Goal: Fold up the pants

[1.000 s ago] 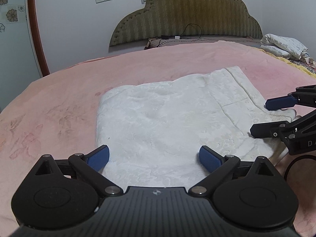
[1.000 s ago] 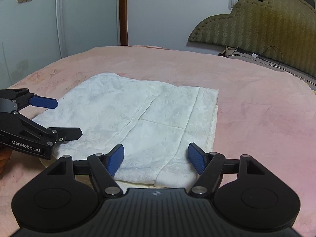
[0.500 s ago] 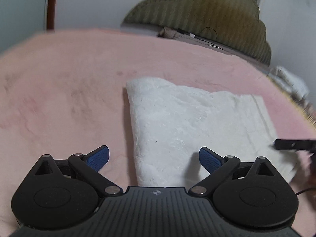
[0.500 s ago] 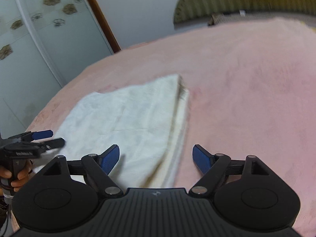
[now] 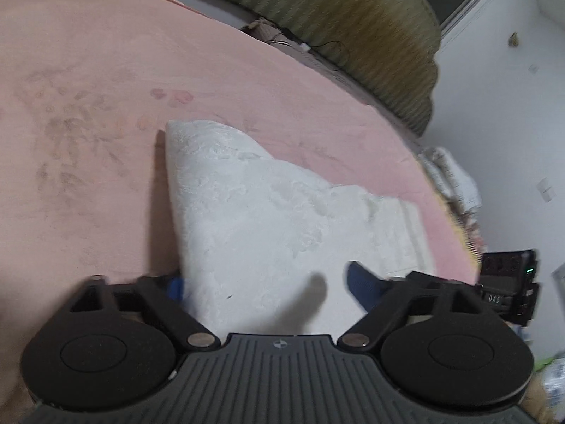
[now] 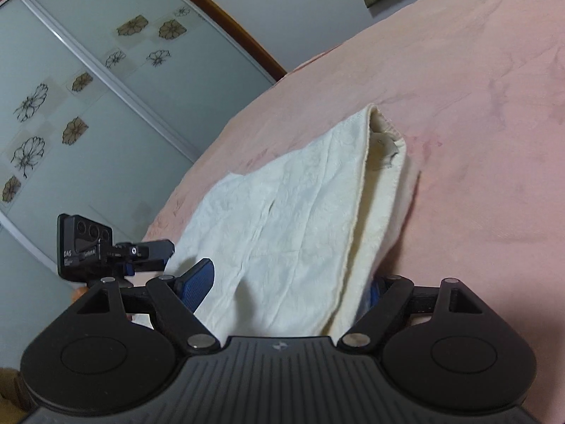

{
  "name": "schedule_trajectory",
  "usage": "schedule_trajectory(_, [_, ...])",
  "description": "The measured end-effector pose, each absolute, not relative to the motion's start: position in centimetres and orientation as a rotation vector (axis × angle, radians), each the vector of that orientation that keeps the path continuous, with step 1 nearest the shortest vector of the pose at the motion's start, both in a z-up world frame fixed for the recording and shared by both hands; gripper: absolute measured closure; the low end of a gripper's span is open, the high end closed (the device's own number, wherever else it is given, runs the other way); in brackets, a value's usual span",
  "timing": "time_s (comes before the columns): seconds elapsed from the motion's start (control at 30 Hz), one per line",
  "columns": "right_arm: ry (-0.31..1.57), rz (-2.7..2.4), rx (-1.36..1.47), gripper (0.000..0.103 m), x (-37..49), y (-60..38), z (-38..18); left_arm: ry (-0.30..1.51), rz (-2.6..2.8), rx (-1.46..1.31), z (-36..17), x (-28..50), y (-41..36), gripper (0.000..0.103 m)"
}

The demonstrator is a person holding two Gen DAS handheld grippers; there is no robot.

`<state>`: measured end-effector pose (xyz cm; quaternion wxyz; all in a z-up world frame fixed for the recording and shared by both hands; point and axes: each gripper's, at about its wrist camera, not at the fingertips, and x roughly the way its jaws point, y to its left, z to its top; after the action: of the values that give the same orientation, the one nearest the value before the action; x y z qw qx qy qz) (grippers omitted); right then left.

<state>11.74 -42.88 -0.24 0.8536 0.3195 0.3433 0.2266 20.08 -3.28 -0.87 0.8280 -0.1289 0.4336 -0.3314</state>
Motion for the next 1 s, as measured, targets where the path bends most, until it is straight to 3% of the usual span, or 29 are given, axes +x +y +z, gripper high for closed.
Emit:
schedule_trajectory(0.03, [0.732, 0.445, 0.646, 0.049, 11.8, -42.5, -0.2, 0.903, -0.656, -0.227, -0.7, 19.6, -3.4, 0.051])
schedule_trajectory(0.07, [0.737, 0.404, 0.621, 0.059, 11.6, -42.2, -0.2, 0.885, -0.626, -0.207, -0.6, 19.3, -3.3, 0.066])
schedule_trajectory(0.17, [0.714, 0.375, 0.637, 0.07, 10.7, -41.9, 0.1, 0.835, -0.623, -0.239, 0.0, 18.2, -2.7, 0.082])
schedule_trajectory(0.23, [0.698, 0.354, 0.615, 0.076, 10.1, -41.2, 0.8, 0.784, -0.62, -0.21, 0.7, 17.1, -2.9, 0.087])
schedule_trajectory(0.37, [0.641, 0.35, 0.507, 0.082, 9.3, -39.0, 3.9, 0.677, -0.636, -0.126, 2.8, 15.1, -3.5, 0.09])
schedule_trajectory(0.63, [0.546, 0.402, 0.344, 0.082, 14.5, -35.3, 8.7, 0.544, -0.556, -0.011, 7.0, 18.9, -2.6, 0.089])
schedule_trajectory(0.8, [0.537, 0.37, 0.326, 0.082, 21.4, -33.9, 8.1, 0.505, -0.476, 0.095, 7.0, 24.0, -3.1, 0.087])
schedule_trajectory(1.0, [0.634, 0.295, 0.287, 0.08, 26.9, -33.6, 4.0, 0.635, -0.403, 0.104, 2.7, 29.4, -3.3, 0.086])
